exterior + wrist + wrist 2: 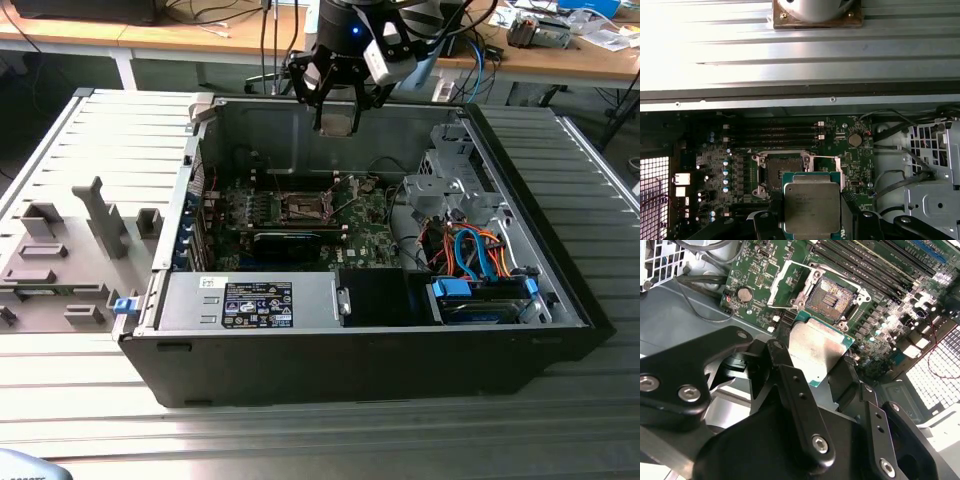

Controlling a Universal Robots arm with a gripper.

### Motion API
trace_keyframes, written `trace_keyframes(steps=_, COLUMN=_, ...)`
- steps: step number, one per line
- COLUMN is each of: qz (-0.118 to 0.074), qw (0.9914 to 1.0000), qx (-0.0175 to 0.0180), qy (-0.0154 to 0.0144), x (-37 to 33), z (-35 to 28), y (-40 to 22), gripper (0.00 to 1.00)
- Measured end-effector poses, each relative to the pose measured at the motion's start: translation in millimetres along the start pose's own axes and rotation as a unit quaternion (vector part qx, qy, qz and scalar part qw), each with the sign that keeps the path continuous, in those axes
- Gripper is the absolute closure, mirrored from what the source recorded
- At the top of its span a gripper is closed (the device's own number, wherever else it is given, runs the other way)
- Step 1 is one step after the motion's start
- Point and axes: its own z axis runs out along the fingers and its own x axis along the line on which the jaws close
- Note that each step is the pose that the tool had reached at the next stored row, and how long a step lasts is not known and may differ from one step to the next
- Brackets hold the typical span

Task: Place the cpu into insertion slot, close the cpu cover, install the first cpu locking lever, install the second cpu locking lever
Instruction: 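Place the cpu into insertion slot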

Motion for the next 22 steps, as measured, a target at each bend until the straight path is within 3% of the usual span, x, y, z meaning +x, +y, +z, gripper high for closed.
trace_keyframes(steps=22, qz=0.0, qw=1.0, qx=0.0007, qy=0.0, x=0.4, z=3.8, y=-0.5, gripper=0.45)
